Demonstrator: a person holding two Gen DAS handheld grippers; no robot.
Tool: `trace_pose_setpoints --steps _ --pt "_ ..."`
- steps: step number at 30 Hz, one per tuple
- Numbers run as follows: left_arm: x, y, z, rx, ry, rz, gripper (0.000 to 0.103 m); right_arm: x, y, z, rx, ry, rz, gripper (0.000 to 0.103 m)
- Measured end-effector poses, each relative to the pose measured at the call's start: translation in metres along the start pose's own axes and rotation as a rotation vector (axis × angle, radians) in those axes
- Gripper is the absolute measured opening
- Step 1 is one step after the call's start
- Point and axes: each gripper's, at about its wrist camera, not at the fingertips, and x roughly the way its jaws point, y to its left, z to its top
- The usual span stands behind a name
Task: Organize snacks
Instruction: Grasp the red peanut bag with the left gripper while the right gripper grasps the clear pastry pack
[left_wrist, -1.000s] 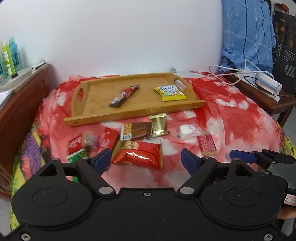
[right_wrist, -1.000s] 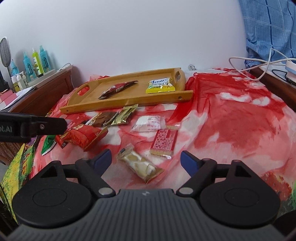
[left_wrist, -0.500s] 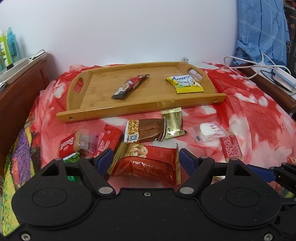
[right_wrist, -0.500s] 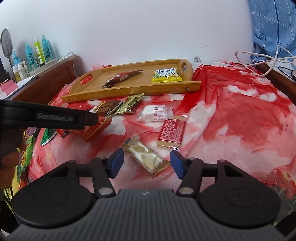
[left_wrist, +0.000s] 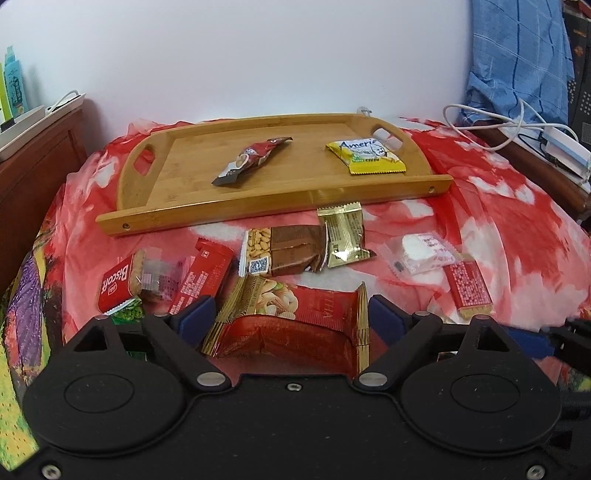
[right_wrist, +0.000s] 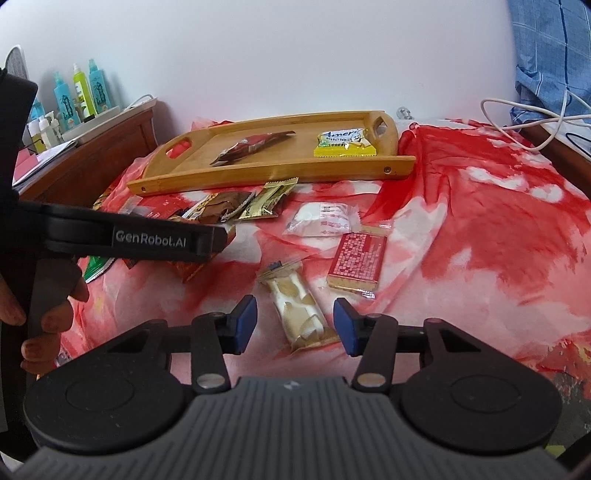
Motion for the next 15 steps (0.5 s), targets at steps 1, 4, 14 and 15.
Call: trace_pose_setpoints --steps 1,4,14,15 --pt "-0.0007 -0.0004 -0.0010 0.009 -0.005 0.000 0.090 -0.0003 0.0009 -0.0001 -0.005 -0.008 -0.016 0.055" --pt "-0.0018 -0.0028 -0.0032 0.044 -0.019 0.011 0.093 -0.0014 0.0016 -0.0002 -0.017 -0.022 -0.039 0.055" --pt "0.0031 -0.0016 -0.0096 0.060 -0.014 -0.012 0.090 0.0033 0.0051 0.0000 -0.029 0.004 -0.008 0.049" --pt "0.0032 -0.0004 -0.0089 0.052 -0.010 -0.023 0.085 0.0044 0.0057 -0.0001 -0.031 0.009 -0.008 0.048"
